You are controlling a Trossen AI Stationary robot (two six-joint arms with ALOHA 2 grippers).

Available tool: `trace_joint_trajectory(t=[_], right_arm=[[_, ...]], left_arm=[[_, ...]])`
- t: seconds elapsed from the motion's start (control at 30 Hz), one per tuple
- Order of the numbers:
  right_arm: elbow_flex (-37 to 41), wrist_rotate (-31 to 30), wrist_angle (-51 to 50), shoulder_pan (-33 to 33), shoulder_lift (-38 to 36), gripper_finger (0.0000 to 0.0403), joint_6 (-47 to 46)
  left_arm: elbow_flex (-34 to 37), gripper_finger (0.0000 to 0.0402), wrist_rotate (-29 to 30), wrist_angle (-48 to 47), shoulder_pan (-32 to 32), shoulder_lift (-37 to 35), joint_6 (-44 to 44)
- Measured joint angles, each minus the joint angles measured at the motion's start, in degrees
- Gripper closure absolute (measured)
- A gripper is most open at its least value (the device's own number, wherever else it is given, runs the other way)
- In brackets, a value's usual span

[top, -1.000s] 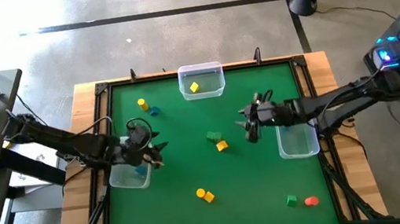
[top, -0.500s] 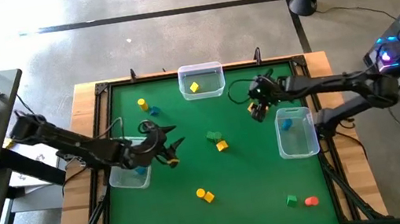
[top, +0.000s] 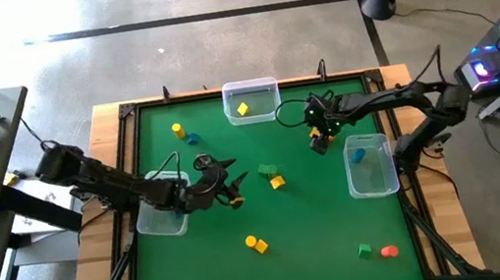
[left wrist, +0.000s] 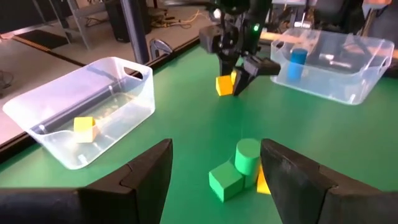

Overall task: Sort blocks by size
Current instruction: Put the yellow triangle block into the top transparent bin

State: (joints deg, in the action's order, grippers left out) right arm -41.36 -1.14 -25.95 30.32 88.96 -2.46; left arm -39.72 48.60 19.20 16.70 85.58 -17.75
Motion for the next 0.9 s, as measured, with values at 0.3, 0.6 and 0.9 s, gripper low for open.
trace_joint_trajectory(t=[0.3,0.6,0.9], right_arm=[[0.07,0.93,2.34,-0.05,0.73,0.0248,0.62],[-1.76,-0.32,2.82,-0.36,-1.82,0.0336,-0.08],[-14.02,-0.10,1.31,-4.11,-3.01,0.0379,3.24]], left_arm=[[0.00,0.0172,0.02,1.77,-1.03,2.02,-0.03],[0.00,0.0172,0.01,1.68,-1.33,2.06,-0.03],[0.00,0.0172,0.01,1.56,-1.33,2.06,-0.03]])
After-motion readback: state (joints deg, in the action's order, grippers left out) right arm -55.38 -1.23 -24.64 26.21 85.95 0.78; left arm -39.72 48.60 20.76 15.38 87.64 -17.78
